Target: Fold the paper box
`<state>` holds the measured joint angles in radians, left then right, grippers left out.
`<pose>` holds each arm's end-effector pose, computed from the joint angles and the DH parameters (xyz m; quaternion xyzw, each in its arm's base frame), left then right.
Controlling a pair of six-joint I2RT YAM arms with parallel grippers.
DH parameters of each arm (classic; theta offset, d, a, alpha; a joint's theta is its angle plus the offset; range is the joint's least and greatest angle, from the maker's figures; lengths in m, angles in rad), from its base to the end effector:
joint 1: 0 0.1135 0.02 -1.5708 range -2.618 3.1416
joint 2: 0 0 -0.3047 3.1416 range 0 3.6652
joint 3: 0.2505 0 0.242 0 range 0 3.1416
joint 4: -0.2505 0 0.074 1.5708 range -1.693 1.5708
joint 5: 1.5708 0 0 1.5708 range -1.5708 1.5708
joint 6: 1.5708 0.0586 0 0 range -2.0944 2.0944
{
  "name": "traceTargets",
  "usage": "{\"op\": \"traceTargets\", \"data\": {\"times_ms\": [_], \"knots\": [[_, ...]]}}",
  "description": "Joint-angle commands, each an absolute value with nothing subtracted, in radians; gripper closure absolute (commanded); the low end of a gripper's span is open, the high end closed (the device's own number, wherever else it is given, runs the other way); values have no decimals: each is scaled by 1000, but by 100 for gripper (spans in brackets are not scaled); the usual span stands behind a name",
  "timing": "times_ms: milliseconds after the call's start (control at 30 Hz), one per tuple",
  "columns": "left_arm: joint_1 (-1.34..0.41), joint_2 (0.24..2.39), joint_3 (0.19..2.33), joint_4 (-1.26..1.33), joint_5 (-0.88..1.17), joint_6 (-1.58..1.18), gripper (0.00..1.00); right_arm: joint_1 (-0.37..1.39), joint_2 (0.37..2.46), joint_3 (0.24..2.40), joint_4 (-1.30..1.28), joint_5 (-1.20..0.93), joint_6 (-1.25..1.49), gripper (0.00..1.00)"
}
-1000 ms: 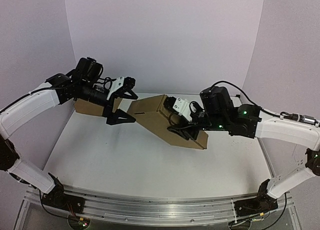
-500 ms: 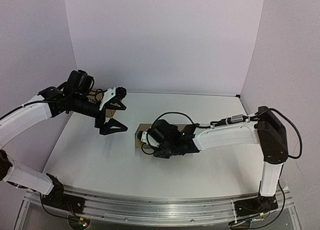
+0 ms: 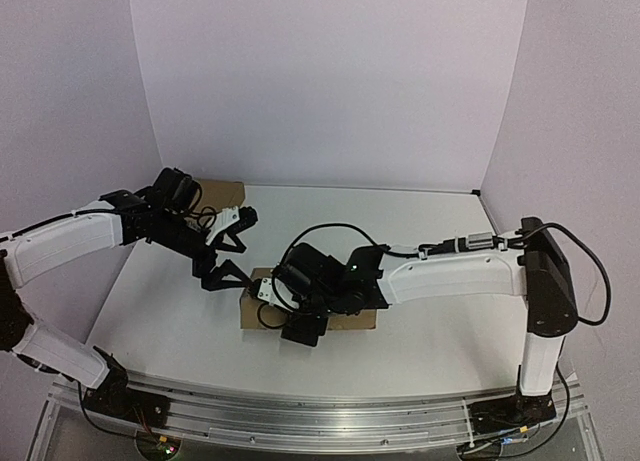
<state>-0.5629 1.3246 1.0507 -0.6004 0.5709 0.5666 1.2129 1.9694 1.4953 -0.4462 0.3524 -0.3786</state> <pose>0.2087 -0.1691 0.3088 0.5639 0.7105 -0.2641 0.3279 0.1774 0.4166 0.2380 -0.6273 0.6928 -0.0244 0.3549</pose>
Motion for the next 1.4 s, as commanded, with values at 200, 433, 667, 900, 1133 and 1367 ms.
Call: {"op": "traceTargets", "data": {"times_ms": [200, 433, 667, 900, 1133, 1367], "knots": [[-593, 1388, 942, -638, 665, 604, 7, 1185, 1980, 1623, -587, 70, -92, 2], [-581, 1348, 950, -580, 656, 650, 4, 1174, 2057, 1597, -575, 165, -54, 2], [-577, 1379, 874, -504, 580, 719, 12, 1173, 1991, 1463, -345, 161, -137, 2], [-607, 1533, 793, -226, 411, 728, 25, 1177, 1949, 1278, -66, 218, -299, 2], [-666, 1689, 727, -23, 347, 821, 29, 1214, 2016, 1053, 266, 352, -461, 2], [-696, 1836, 772, 25, 327, 816, 27, 1271, 2088, 985, 408, 530, -631, 2]]}}
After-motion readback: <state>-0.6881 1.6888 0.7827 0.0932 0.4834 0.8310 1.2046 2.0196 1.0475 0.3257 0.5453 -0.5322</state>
